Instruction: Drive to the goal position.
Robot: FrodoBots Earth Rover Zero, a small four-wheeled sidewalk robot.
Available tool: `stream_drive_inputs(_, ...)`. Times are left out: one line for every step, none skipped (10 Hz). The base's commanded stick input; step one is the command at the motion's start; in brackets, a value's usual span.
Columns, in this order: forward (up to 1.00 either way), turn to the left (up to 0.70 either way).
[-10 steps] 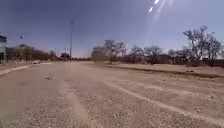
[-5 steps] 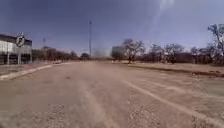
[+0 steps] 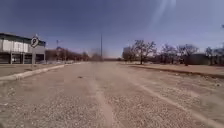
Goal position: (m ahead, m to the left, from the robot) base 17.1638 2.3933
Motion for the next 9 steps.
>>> stream_drive_inputs(0.70, 0.00)
stream_drive_inputs(0.70, 0.00)
stream_drive_inputs(0.70, 0.00)
stream_drive_inputs(0.70, 0.00)
stream_drive_inputs(0.70, 0.00)
stream_drive_inputs(0.70, 0.00)
stream_drive_inputs(0.70, 0.00)
stream_drive_inputs(0.70, 0.00)
stream_drive_inputs(0.70, 0.00)
